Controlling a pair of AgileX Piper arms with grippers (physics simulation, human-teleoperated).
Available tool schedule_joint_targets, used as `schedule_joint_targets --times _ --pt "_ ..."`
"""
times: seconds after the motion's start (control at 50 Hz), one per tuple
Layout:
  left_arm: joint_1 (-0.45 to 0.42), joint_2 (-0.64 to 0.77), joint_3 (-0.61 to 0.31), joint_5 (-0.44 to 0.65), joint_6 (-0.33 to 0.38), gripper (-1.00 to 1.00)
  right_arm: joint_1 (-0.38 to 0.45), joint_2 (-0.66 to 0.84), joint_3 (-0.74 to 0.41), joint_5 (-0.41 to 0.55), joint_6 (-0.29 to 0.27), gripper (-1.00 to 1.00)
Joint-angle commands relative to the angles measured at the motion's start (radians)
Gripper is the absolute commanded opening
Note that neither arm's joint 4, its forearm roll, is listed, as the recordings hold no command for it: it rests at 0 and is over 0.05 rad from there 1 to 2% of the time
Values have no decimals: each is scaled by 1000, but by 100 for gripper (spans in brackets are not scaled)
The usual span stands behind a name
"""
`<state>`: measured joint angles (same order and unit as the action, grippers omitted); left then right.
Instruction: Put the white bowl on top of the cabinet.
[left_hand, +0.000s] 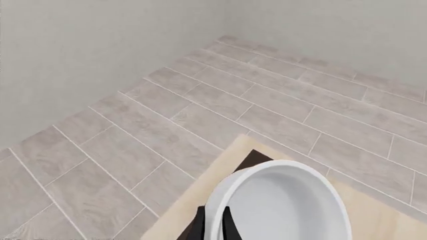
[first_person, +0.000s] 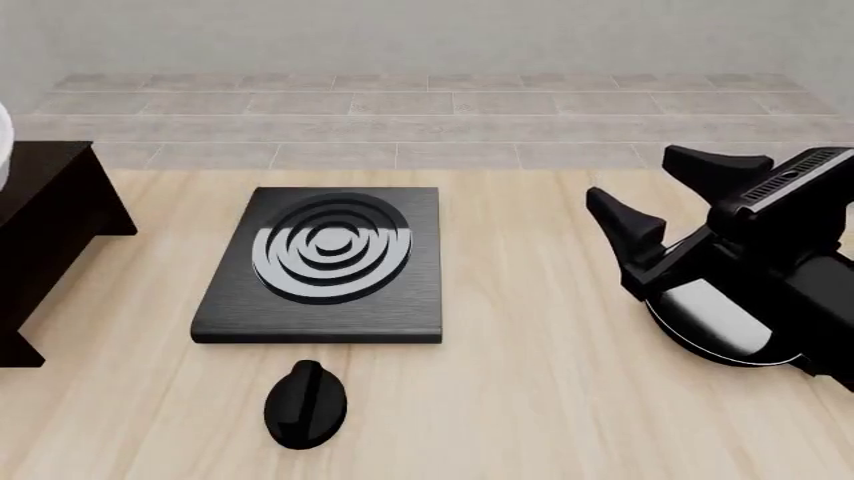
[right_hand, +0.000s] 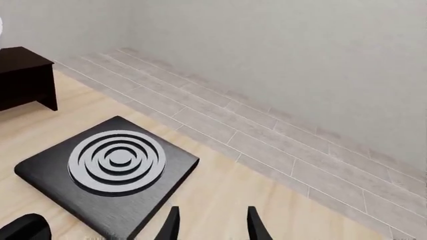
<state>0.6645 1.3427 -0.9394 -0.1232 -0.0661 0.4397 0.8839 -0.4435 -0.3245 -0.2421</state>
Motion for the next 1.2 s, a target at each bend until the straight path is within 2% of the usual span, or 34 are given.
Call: schedule_joint_targets --times 0.02,0.54,1.06,1.08,1.2 --pt "10 10 -10 -26 3 -100 -3 -1 3 0 -2 100" --pt "-9 94 44 -109 -14 -100 -1 5 -9 4 -7 100" --pt "-10 165 75 -176 27 -100 -11 -13 12 1 1 100" --pt "-9 166 73 -174 26 100 -11 -14 12 2 2 100" --pt "-13 150 57 -153 30 100 -13 -13 22 -6 5 100"
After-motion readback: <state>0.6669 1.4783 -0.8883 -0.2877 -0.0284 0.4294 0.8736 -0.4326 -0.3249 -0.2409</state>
